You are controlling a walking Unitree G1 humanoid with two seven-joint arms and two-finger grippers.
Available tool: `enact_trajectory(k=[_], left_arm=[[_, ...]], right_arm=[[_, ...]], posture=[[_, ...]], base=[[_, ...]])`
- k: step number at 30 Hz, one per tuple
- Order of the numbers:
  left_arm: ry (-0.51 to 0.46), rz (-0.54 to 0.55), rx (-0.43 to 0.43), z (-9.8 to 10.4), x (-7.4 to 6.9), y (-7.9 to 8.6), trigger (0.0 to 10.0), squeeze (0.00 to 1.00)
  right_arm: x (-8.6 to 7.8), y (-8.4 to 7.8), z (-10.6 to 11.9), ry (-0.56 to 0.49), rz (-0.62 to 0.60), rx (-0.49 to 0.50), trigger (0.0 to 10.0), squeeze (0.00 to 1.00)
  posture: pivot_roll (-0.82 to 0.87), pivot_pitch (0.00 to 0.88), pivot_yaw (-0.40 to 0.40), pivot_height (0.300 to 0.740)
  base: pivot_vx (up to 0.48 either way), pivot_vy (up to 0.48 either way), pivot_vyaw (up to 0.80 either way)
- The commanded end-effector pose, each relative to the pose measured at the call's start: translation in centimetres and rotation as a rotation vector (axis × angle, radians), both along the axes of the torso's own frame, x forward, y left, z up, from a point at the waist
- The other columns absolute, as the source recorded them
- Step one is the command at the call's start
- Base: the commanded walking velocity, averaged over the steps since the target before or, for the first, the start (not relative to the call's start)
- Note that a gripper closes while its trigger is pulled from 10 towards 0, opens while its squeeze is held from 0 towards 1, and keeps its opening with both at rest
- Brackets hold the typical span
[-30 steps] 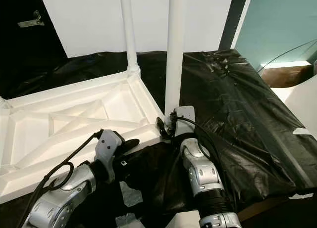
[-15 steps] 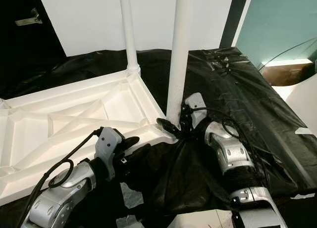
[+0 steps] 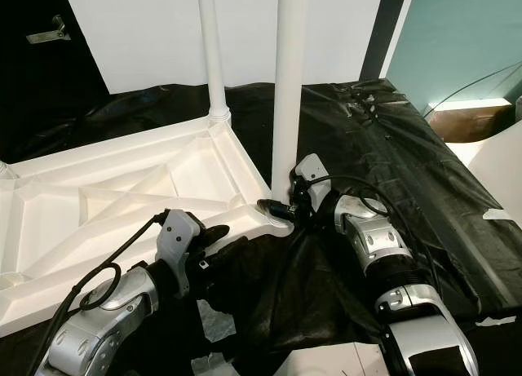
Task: Building children table
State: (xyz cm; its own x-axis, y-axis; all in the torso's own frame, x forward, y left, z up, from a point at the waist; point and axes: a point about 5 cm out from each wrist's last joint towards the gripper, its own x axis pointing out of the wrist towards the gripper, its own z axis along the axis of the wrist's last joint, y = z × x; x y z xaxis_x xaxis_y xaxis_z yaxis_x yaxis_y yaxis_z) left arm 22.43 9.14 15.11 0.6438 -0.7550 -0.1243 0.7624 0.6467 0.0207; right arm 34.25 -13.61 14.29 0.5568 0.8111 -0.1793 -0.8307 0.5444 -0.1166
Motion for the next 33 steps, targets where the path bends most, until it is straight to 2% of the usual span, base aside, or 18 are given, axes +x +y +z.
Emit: enact_trajectory(k=[1,2,5,7,8,11,12,14,16,18,19,21,23,24,33], left_arm=[[0.004,0.024,0.001,0.0,-0.2,0.1,10.0,0.00],[0.006,0.024,0.001,0.0,-0.2,0.1,10.0,0.00],[0.007,0.024,0.000,-0.1,-0.2,0.1,10.0,0.00],[0.008,0.023,0.000,0.0,-0.3,0.0,10.0,0.00],[0.008,0.023,0.000,0.0,-0.3,0.0,10.0,0.00],[0.010,0.022,0.001,-0.1,-0.4,0.1,10.0,0.00],[0.010,0.022,0.001,-0.1,-0.4,0.1,10.0,0.00],[0.013,0.017,0.001,-0.1,-0.5,0.1,10.0,0.00],[0.013,0.017,0.001,-0.1,-0.5,0.1,10.0,0.00],[0.015,0.015,0.002,-0.1,-0.5,0.0,10.0,0.00],[0.015,0.015,0.002,-0.1,-0.5,0.0,10.0,0.00],[0.015,0.013,0.001,0.0,-0.4,0.0,10.0,0.00],[0.015,0.013,0.001,0.0,-0.4,0.0,10.0,0.00],[0.014,0.012,0.001,0.0,-0.4,0.0,10.0,0.00],[0.011,0.011,0.002,0.0,-0.3,0.1,10.0,0.00]], right_arm=[[-0.3,0.1,-0.9,0.046,-0.014,0.005,0.0,0.00],[-0.3,0.0,-1.2,0.045,-0.066,0.006,10.0,0.00],[-0.2,-0.1,-1.5,0.046,-0.130,0.003,10.0,0.00],[-0.2,-0.2,-1.9,0.048,-0.246,0.013,10.0,0.00],[-0.2,-0.2,-1.9,0.048,-0.246,0.013,10.0,0.00],[-0.6,0.1,-2.8,0.087,-0.451,0.064,10.0,0.00],[-0.6,0.1,-2.8,0.087,-0.451,0.064,10.0,0.00],[-1.1,0.6,-3.4,0.112,-0.579,0.101,10.0,0.00],[-1.1,0.6,-3.4,0.112,-0.579,0.101,10.0,0.00],[-1.8,1.4,-3.7,0.130,-0.688,0.138,10.0,0.00],[-1.8,1.4,-3.7,0.130,-0.688,0.138,10.0,0.00],[-2.5,2.3,-3.9,0.139,-0.771,0.173,10.0,0.00],[-2.5,2.3,-3.9,0.139,-0.771,0.173,10.0,0.00],[-2.9,3.0,-4.0,0.149,-0.777,0.183,10.0,0.00],[-3.1,3.0,-3.4,0.131,-0.790,0.198,10.0,0.00]], posture=[[0.11,0.031,-0.020,0.740],[0.11,0.035,-0.020,0.740],[0.11,0.036,-0.020,0.740],[0.11,0.040,-0.019,0.740],[0.11,0.040,-0.019,0.740],[0.11,0.046,-0.016,0.740],[0.11,0.046,-0.016,0.740],[0.10,0.051,-0.013,0.740],[0.10,0.051,-0.013,0.740],[0.10,0.052,-0.011,0.740],[0.10,0.052,-0.011,0.740],[0.10,0.052,-0.010,0.740],[0.10,0.052,-0.010,0.740],[0.10,0.051,-0.009,0.740],[0.10,0.048,-0.009,0.740]], base=[[0.000,0.000,0.00],[0.000,0.000,0.00],[0.000,0.000,0.00],[0.000,0.000,0.00],[0.000,0.000,0.00],[0.000,0.000,0.00],[0.000,0.000,0.00],[0.000,0.000,0.00],[0.000,0.000,0.00],[0.000,0.000,0.00],[0.000,0.000,0.00],[0.000,0.000,0.00],[0.000,0.000,0.00],[0.000,0.000,0.00],[0.000,0.000,0.00]])
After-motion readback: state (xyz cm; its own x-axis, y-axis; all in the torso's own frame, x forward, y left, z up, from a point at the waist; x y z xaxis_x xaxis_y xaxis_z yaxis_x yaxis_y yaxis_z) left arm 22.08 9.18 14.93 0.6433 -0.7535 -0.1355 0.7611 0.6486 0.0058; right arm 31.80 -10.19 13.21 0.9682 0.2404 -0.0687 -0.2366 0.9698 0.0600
